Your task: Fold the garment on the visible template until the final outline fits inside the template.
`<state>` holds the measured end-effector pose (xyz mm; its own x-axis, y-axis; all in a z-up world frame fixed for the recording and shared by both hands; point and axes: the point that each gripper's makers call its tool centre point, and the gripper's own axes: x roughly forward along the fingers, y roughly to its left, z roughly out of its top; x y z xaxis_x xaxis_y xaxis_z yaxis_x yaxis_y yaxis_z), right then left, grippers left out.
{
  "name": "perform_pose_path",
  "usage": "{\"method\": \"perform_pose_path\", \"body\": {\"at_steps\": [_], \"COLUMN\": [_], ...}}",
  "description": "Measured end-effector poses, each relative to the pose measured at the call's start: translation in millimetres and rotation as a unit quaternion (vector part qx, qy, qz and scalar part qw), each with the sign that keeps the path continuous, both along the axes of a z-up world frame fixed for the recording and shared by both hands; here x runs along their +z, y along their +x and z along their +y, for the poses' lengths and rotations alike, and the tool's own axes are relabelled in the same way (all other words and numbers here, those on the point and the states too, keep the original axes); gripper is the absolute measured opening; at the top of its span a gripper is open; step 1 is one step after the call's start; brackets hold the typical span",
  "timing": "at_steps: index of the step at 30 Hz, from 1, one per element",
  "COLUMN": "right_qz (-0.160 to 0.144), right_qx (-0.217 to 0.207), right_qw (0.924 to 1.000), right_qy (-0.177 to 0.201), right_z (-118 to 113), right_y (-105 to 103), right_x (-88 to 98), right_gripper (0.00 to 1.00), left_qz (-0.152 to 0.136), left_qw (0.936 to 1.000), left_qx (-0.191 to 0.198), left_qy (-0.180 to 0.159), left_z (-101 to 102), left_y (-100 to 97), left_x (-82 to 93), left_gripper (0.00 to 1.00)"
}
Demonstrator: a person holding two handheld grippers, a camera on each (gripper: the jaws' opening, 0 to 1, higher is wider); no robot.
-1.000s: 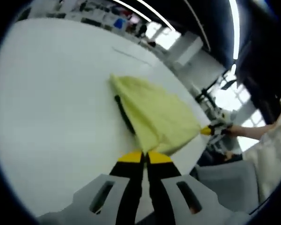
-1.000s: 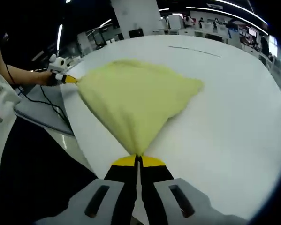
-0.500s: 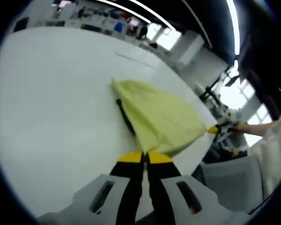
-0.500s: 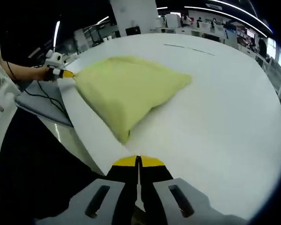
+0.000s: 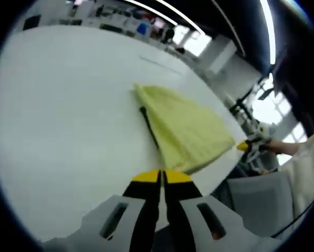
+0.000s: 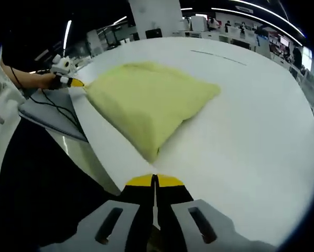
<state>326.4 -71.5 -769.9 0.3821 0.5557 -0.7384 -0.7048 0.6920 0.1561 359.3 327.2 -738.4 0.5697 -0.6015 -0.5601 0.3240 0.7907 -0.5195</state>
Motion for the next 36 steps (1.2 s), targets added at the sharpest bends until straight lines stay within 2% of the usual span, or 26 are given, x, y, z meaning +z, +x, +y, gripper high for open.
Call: {"method": "perform_pose_path", "body": {"at_steps": [3,9,11,16,21,24,25,28,29,31,36], "right_qz": [-0.002,-0.006,-0.007,-0.009,-0.016,-0.025,-0.027,-0.026,-0.026,-0.031,-0.040], "right_qx": [-0.001,-0.003,-0.002,-0.002,-0.004,-0.010,-0.012,-0.024,-0.029,-0.029,-0.036], "right_qw": [1.0000,1.0000,1.0000,1.0000,0.9999,0.9996,0.9996,0.9994,0.9992,0.9991,0.9985], "right_qy": [0.001,0.003,0.002,0.001,0.001,0.004,0.004,0.001,-0.002,-0.002,0.005], "right_z": [1,4,5,5,4,4,4,1,0,1,2], "right_y": [3,6,6,4,5,8,9,10,11,12,15], "right_x": [1.6,2.2,2.2,1.8,3.6,7.2,7.6,6.0,5.3,6.1,8.7], "right_gripper": [0.01,0.01,0.01,0.01,0.01,0.03,0.06,0.23,0.32,0.41,0.50], "left_qz": [-0.012,-0.032,-0.036,-0.048,-0.057,-0.060,-0.061,-0.069,-0.068,-0.065,-0.062], "left_qw": [0.9999,0.9971,0.9967,0.9952,0.9949,0.9952,0.9950,0.9933,0.9930,0.9928,0.9925], "left_qx": [-0.006,-0.059,-0.065,-0.075,-0.073,-0.072,-0.073,-0.082,-0.086,-0.090,-0.094], "left_qy": [0.006,0.035,0.032,0.042,0.040,0.031,0.031,0.044,0.046,0.047,0.048], "left_z": [-2,-18,-23,-27,-28,-31,-32,-34,-34,-35,-37], "left_y": [2.6,0.4,0.9,4.5,9.0,10.7,10.6,9.1,7.6,5.3,1.7], "left_x": [5.1,7.0,8.5,9.4,11.6,13.8,14.3,13.5,12.3,10.7,8.4], "left_gripper": [0.07,0.09,0.13,0.34,0.39,0.49,0.53,0.60,0.61,0.62,0.63]}}
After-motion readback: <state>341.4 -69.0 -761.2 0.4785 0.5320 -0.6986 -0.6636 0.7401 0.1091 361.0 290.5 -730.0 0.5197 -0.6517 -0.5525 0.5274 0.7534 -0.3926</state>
